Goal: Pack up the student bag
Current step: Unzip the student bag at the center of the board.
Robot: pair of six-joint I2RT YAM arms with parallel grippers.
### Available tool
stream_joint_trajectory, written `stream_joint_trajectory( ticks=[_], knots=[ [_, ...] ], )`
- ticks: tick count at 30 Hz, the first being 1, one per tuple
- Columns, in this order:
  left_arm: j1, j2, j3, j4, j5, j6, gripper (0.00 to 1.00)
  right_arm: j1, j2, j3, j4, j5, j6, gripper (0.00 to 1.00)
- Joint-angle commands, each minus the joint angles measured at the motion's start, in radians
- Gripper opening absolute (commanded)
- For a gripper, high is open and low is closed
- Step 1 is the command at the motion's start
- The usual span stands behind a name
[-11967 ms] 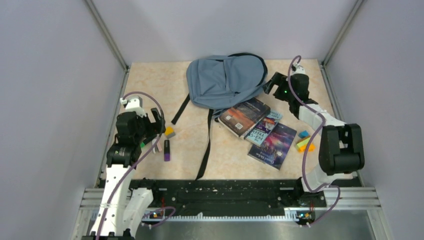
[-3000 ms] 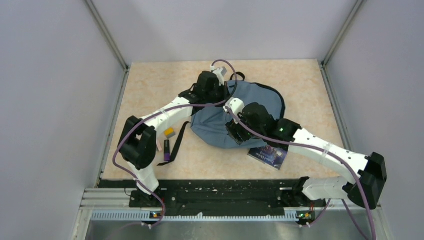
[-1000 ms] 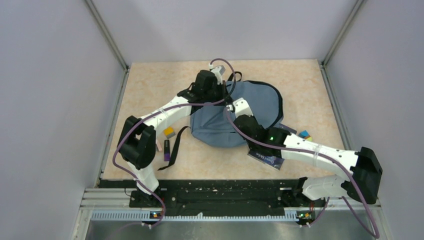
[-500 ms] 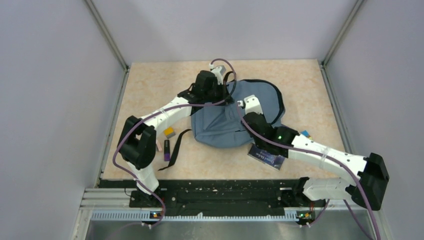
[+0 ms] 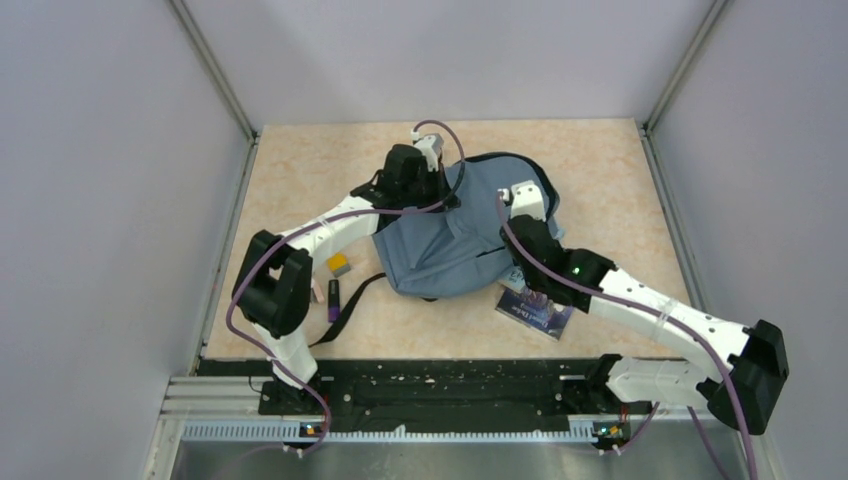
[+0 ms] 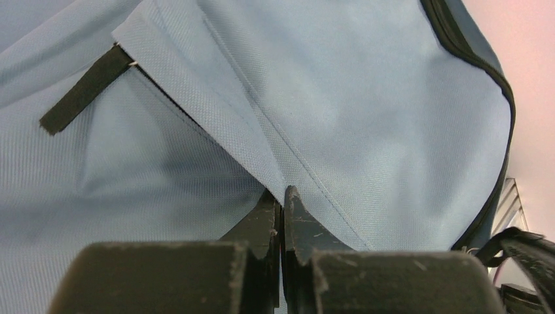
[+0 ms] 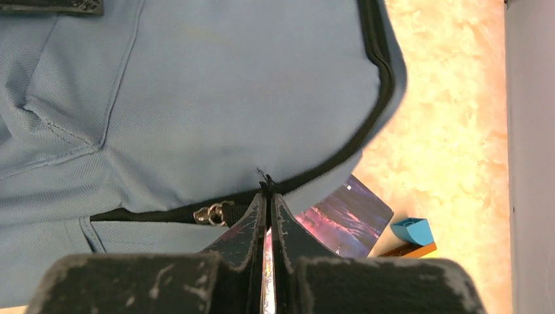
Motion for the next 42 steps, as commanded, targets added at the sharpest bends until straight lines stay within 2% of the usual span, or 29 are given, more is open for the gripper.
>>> stream_joint_trajectory(
  ticks=[1, 4, 7, 10, 12, 15, 18, 23, 24, 28, 37, 42],
  knots=[
    [0.028, -0.055, -0.020, 0.039, 0.013, 0.040, 0.00, -0.033, -0.057, -0.011, 0.012, 0.019, -0.010, 0.00],
    [0.028, -0.047, -0.023, 0.052, 0.051, 0.040, 0.00, -0.033, -0.066, -0.025, 0.052, -0.053, -0.018, 0.02],
    [0.029, -0.037, -0.025, 0.052, 0.055, 0.040, 0.00, -0.033, -0.066, -0.031, 0.070, -0.096, -0.009, 0.15],
    [0.028, -0.033, -0.030, 0.051, 0.046, 0.034, 0.00, -0.033, -0.074, -0.040, 0.080, -0.108, 0.004, 0.21],
    [0.029, -0.029, -0.031, 0.052, 0.040, 0.026, 0.00, -0.033, -0.084, -0.047, 0.084, -0.105, 0.012, 0.35],
    [0.028, -0.023, -0.030, 0.059, 0.045, 0.013, 0.00, -0.033, -0.099, -0.056, 0.087, -0.106, 0.024, 0.44],
    [0.028, -0.019, -0.030, 0.062, 0.048, 0.006, 0.00, -0.060, -0.111, -0.076, 0.093, -0.141, 0.046, 0.44],
    [0.028, -0.018, -0.035, 0.062, 0.049, 0.003, 0.00, -0.150, -0.156, -0.119, 0.146, -0.311, 0.076, 0.45],
    [0.029, -0.018, -0.035, 0.061, 0.049, 0.002, 0.00, -0.149, -0.162, -0.122, 0.164, -0.343, 0.063, 0.49],
    [0.028, -0.012, -0.036, 0.062, 0.055, -0.005, 0.00, -0.149, -0.172, -0.118, 0.220, -0.477, -0.014, 0.52],
    [0.029, -0.009, -0.036, 0.062, 0.060, -0.017, 0.00, -0.140, -0.094, -0.043, 0.197, -0.565, -0.139, 0.51],
    [0.028, -0.006, -0.033, 0.062, 0.065, -0.020, 0.00, -0.112, -0.044, -0.016, 0.188, -0.546, -0.173, 0.49]
  ],
)
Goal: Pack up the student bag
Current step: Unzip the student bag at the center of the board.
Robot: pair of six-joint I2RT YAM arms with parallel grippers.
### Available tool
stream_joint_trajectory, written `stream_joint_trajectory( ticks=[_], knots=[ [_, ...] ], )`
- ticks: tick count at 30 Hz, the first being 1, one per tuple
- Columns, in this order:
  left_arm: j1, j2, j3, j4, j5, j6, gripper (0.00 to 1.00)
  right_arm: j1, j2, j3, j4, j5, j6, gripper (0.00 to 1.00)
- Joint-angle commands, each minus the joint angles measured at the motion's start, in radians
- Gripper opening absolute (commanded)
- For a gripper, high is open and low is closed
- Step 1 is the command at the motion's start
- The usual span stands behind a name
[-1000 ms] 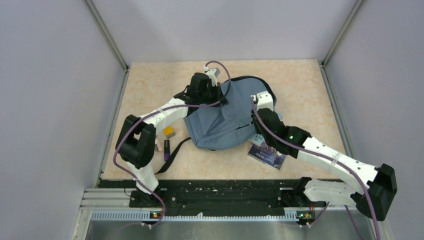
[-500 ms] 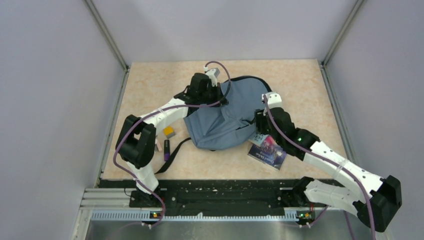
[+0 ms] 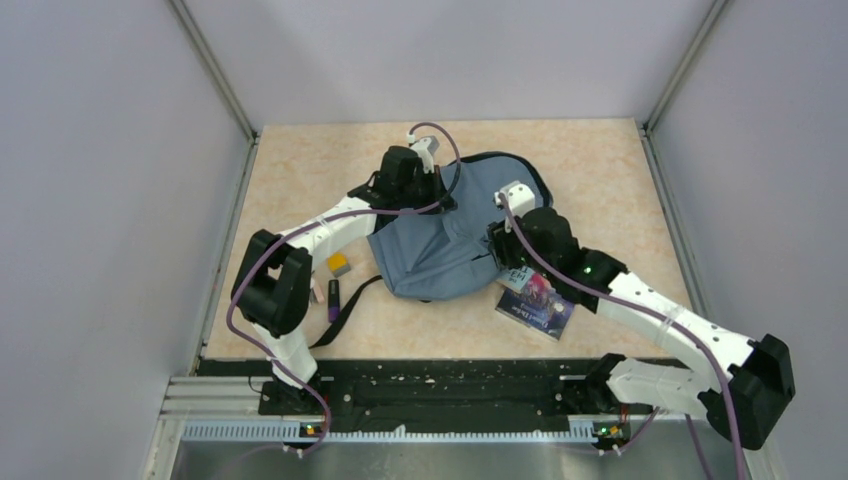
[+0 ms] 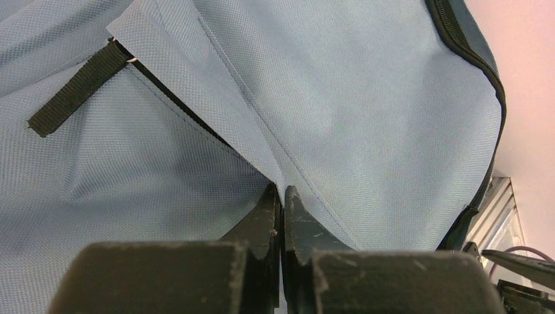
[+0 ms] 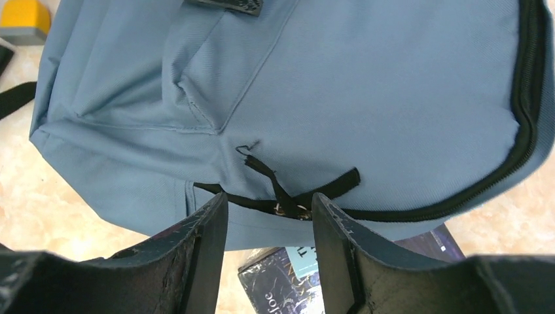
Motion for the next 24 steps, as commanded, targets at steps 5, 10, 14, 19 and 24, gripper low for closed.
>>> stream_joint_trajectory(
  ticks=[5, 10, 14, 19, 24],
  knots=[
    [0.006, -0.002, -0.003, 0.079, 0.044, -0.014, 0.00, 0.033, 0.076, 0.088, -0.010, 0.040, -0.080, 0.47],
    [0.006, 0.002, -0.001, 0.086, 0.053, -0.016, 0.00, 0.045, 0.105, 0.096, -0.022, 0.086, -0.085, 0.46],
    [0.006, 0.003, 0.000, 0.086, 0.059, -0.017, 0.00, 0.056, 0.130, 0.104, -0.031, 0.116, -0.084, 0.46],
    [0.005, 0.000, -0.003, 0.085, 0.060, -0.016, 0.00, 0.074, 0.161, 0.115, -0.049, 0.201, -0.080, 0.33],
    [0.006, -0.001, -0.006, 0.081, 0.043, 0.005, 0.00, 0.082, 0.127, 0.117, -0.074, 0.428, 0.013, 0.00]
  ],
)
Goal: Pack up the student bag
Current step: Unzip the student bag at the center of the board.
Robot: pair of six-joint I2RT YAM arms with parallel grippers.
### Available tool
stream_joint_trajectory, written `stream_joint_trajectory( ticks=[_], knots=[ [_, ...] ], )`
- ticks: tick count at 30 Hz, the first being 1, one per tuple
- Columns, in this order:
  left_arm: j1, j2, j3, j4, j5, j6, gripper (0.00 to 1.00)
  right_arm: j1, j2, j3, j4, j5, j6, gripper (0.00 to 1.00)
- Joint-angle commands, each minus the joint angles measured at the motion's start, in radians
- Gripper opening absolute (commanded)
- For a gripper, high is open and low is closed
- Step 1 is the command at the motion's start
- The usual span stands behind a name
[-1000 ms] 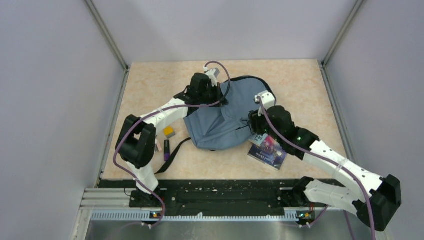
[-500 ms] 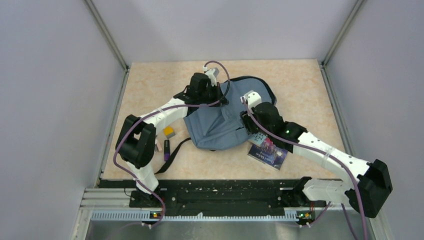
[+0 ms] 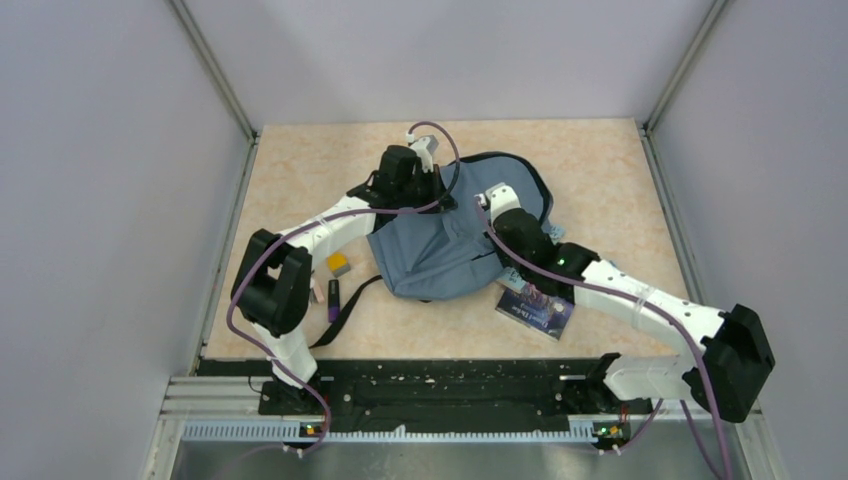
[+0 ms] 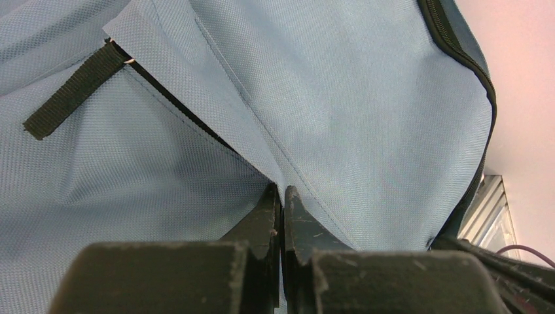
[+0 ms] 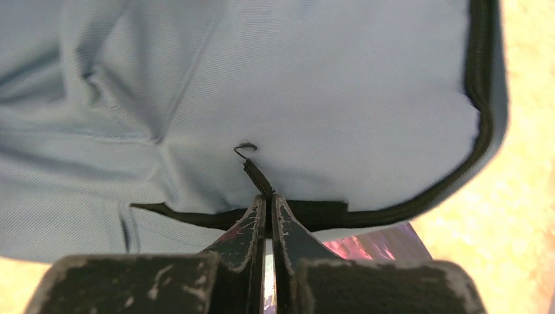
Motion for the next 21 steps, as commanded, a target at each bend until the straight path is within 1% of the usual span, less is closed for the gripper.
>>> stream_joint_trajectory(
  ticks=[1, 3, 8, 12, 16, 21],
  knots=[
    [0.002, 0.000, -0.006, 0.074, 0.015, 0.027, 0.00, 0.007, -0.051, 0.050, -0.021, 0.259, 0.087, 0.00],
    [0.002, 0.007, -0.001, 0.065, 0.000, 0.066, 0.00, -0.017, -0.079, 0.039, -0.023, 0.296, 0.118, 0.00],
    [0.002, 0.012, -0.013, 0.065, -0.021, 0.123, 0.00, -0.127, -0.139, 0.006, -0.009, 0.240, 0.182, 0.00],
    [0.002, 0.011, -0.038, 0.091, -0.015, 0.157, 0.00, -0.167, -0.148, -0.008, 0.026, 0.221, 0.206, 0.00],
    [0.002, 0.009, -0.062, 0.133, 0.008, 0.188, 0.00, -0.213, -0.145, -0.021, 0.083, 0.195, 0.215, 0.00],
    [0.002, -0.001, -0.102, 0.204, 0.087, 0.265, 0.00, -0.262, -0.125, -0.015, 0.141, 0.149, 0.223, 0.00]
  ],
)
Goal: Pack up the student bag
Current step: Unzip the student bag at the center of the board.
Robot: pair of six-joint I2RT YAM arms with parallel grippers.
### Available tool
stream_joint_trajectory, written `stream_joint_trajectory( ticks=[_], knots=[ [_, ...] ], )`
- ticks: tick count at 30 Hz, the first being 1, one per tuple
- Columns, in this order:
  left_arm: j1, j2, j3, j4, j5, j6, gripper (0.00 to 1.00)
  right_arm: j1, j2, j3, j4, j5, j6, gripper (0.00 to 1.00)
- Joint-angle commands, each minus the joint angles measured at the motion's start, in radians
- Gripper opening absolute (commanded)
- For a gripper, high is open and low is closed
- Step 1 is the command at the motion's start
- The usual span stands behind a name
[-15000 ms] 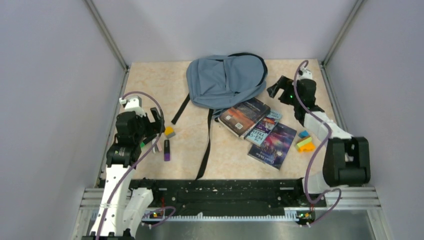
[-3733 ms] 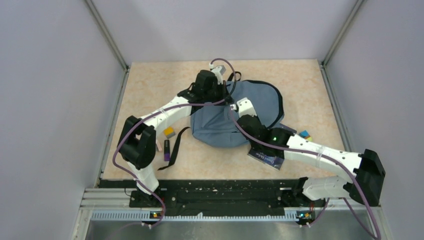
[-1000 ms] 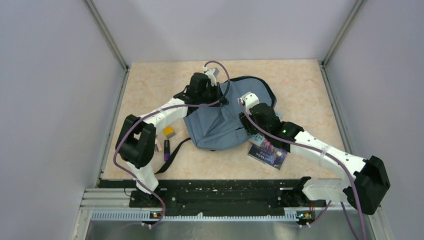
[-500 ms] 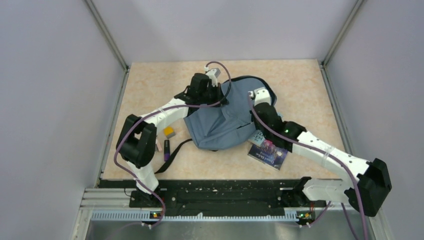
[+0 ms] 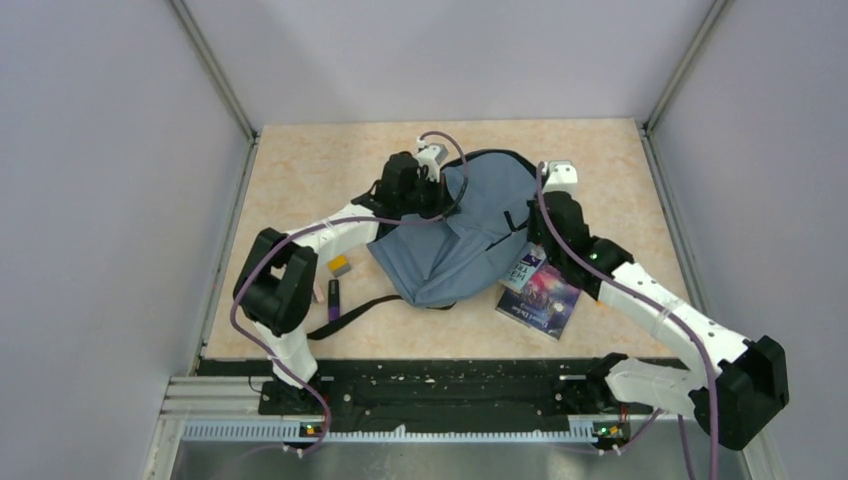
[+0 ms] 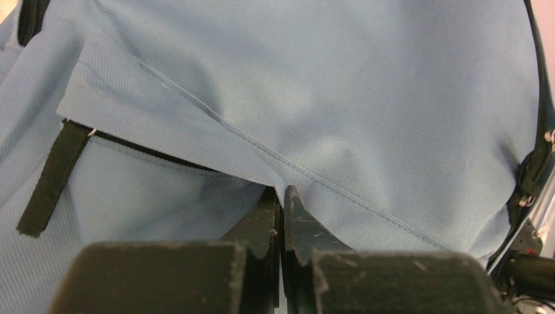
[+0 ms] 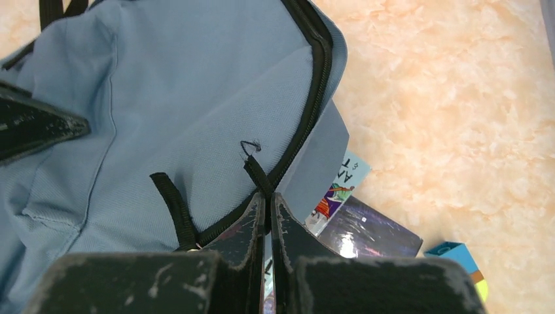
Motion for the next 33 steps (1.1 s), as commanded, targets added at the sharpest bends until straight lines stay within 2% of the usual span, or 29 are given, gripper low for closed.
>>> stream_joint_trajectory(
  ticks=[1, 7, 17, 21, 24, 25, 26, 28, 29, 33],
  knots=[
    [0.013, -0.016, -0.047, 0.098, 0.081, 0.124, 0.00, -0.075, 0.000, 0.019, 0.088, 0.015, 0.002, 0.00],
    [0.010, -0.055, -0.103, 0.150, 0.159, 0.238, 0.00, -0.157, 0.052, 0.068, 0.123, -0.049, -0.012, 0.00],
    [-0.003, -0.080, -0.132, 0.154, 0.246, 0.329, 0.00, -0.282, 0.137, 0.142, 0.194, -0.137, -0.054, 0.00],
    [-0.018, -0.097, -0.124, 0.123, 0.209, 0.353, 0.00, -0.309, 0.175, 0.166, 0.218, -0.150, -0.092, 0.00],
    [-0.057, -0.126, -0.102, 0.047, 0.119, 0.404, 0.00, -0.310, 0.162, 0.168, 0.200, -0.158, -0.105, 0.00],
    [-0.069, -0.137, -0.092, 0.021, 0.089, 0.416, 0.07, -0.310, 0.147, 0.161, 0.196, -0.172, -0.103, 0.00],
    [-0.080, -0.149, -0.082, -0.003, 0.055, 0.418, 0.27, -0.309, 0.129, 0.150, 0.194, -0.201, -0.102, 0.00],
    [-0.097, -0.174, -0.058, -0.037, -0.006, 0.413, 0.91, -0.310, 0.087, 0.129, 0.188, -0.269, -0.102, 0.00],
    [-0.110, -0.191, -0.044, -0.047, -0.048, 0.415, 0.96, -0.311, 0.072, 0.119, 0.183, -0.297, -0.099, 0.00],
    [-0.177, -0.261, -0.007, -0.051, -0.117, 0.468, 0.97, -0.309, 0.034, 0.075, 0.154, -0.329, -0.082, 0.00]
  ],
)
